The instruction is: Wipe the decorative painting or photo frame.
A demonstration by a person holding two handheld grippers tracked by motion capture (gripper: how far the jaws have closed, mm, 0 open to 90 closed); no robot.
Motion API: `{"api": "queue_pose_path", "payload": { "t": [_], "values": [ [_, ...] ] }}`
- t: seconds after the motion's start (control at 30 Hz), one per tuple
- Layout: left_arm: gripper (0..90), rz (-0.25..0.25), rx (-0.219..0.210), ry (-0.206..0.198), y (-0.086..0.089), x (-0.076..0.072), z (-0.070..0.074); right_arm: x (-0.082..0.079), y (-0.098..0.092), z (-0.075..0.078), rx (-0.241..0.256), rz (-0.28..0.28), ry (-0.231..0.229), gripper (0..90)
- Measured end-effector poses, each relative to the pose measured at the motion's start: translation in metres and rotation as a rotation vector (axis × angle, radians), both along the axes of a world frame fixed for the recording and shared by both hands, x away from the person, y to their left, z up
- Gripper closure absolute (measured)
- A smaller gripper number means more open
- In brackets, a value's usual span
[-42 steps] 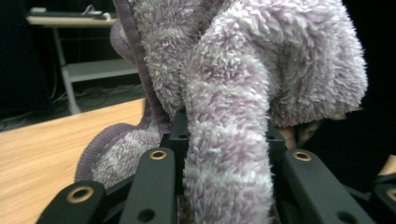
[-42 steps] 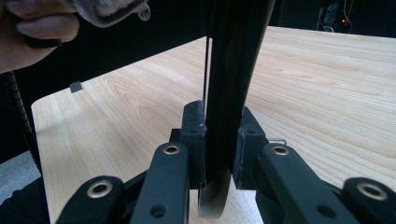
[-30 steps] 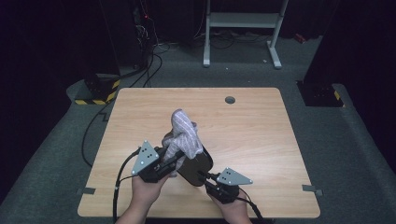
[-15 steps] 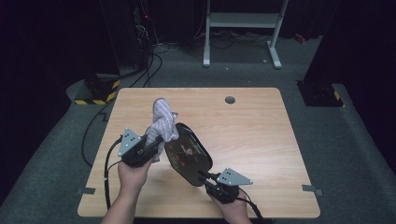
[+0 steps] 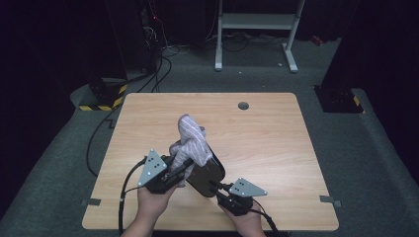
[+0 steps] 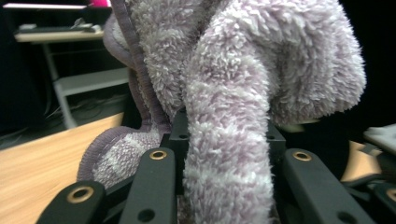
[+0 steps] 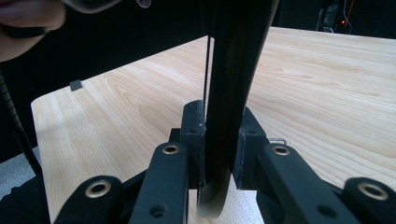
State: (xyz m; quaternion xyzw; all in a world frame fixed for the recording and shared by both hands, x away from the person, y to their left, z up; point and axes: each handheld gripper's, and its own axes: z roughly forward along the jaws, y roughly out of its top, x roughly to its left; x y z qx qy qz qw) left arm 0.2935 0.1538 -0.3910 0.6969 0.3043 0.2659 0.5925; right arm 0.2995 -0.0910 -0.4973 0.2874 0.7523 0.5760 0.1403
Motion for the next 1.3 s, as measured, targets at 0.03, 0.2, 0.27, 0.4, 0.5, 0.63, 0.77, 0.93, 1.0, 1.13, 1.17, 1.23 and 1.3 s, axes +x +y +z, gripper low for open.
{"api": "queue_pose_path", "payload": {
  "t": [0.03,0.2,0.27,0.4,0.5,0.63,0.77,0.93,1.0,1.13,1.17,1.23,1.3],
  "values": [
    [67.5,-0.015,0.007,-0.006,-0.004,-0.003,0.001,0.0,0.0,0.0,-0.001,0.0,-0.001,78.0],
    [67.4,-0.03,0.009,-0.011,-0.012,-0.005,-0.001,0.0,-0.001,0.0,-0.005,0.002,-0.002,77.9],
    [67.4,-0.019,-0.001,-0.002,-0.007,-0.001,-0.002,0.0,0.0,0.0,-0.005,0.002,-0.004,77.9],
    [67.4,0.022,-0.012,0.012,0.005,0.008,-0.005,0.001,-0.001,0.0,0.001,0.008,-0.003,77.8],
    [67.4,0.064,-0.024,0.028,0.017,0.017,-0.008,0.002,-0.001,0.0,0.006,0.013,0.003,77.8],
    [67.4,0.122,-0.035,0.053,0.032,0.031,-0.012,0.002,-0.001,0.0,0.006,0.012,0.003,77.7],
    [67.4,0.168,-0.037,0.077,0.046,0.042,-0.015,0.002,-0.001,0.0,0.008,0.011,0.002,77.6],
    [67.4,0.204,-0.032,0.095,0.056,0.048,-0.019,0.002,-0.001,0.0,0.006,0.011,-0.001,77.6],
    [67.4,0.202,-0.032,0.101,0.056,0.047,-0.022,0.002,-0.001,0.0,0.006,0.011,-0.001,77.6],
    [67.5,0.174,-0.021,0.098,0.048,0.039,-0.026,0.001,-0.001,-0.001,0.003,0.01,-0.001,77.6],
    [67.5,0.163,-0.018,0.095,0.044,0.036,-0.027,0.001,-0.001,-0.001,0.0,0.011,-0.001,77.5],
    [67.5,0.141,-0.013,0.092,0.037,0.029,-0.028,0.001,-0.001,-0.001,-0.002,0.009,-0.002,77.4],
    [67.5,0.108,-0.009,0.081,0.029,0.021,-0.028,0.001,-0.001,-0.001,-0.001,0.008,0.001,77.5]
  ]
}}
